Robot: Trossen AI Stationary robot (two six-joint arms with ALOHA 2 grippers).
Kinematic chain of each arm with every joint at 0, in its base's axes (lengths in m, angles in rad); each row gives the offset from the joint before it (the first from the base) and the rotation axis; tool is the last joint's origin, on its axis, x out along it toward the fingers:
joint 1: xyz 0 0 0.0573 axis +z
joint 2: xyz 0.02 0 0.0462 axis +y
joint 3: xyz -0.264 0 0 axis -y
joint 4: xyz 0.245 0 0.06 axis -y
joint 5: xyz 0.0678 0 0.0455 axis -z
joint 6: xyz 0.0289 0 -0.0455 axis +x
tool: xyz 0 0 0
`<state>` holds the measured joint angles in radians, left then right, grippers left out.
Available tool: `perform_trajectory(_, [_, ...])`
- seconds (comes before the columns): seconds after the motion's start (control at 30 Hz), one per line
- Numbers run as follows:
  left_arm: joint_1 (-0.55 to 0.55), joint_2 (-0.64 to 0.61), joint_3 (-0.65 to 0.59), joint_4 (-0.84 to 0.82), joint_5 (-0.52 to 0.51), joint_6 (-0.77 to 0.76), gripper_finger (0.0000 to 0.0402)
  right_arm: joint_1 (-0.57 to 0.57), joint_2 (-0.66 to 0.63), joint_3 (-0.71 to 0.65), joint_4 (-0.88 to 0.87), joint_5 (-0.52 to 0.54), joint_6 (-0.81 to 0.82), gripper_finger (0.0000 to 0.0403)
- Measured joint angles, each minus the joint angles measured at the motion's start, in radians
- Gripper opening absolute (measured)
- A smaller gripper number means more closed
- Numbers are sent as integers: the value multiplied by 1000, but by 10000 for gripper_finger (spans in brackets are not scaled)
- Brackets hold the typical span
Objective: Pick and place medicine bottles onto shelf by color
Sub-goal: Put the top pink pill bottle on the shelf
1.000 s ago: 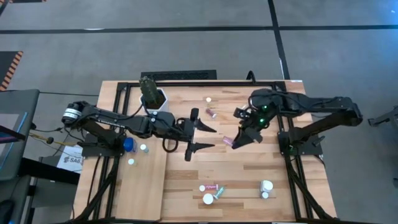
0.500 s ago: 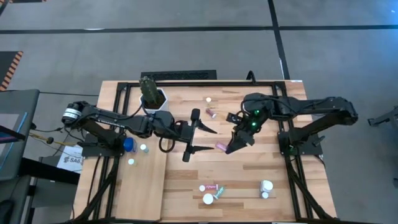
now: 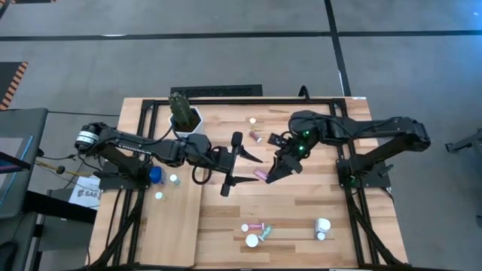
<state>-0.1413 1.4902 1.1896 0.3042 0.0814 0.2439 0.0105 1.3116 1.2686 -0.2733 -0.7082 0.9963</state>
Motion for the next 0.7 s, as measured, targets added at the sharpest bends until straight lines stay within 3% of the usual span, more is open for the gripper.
perform_trajectory(0.43, [0,0,0,-2,55,14,120,-7,5,0,24,-3,-3,121])
perform_trajectory(0.7, [0,0,0,-1,77,-1,77,-6,5,0,24,-6,-36,132])
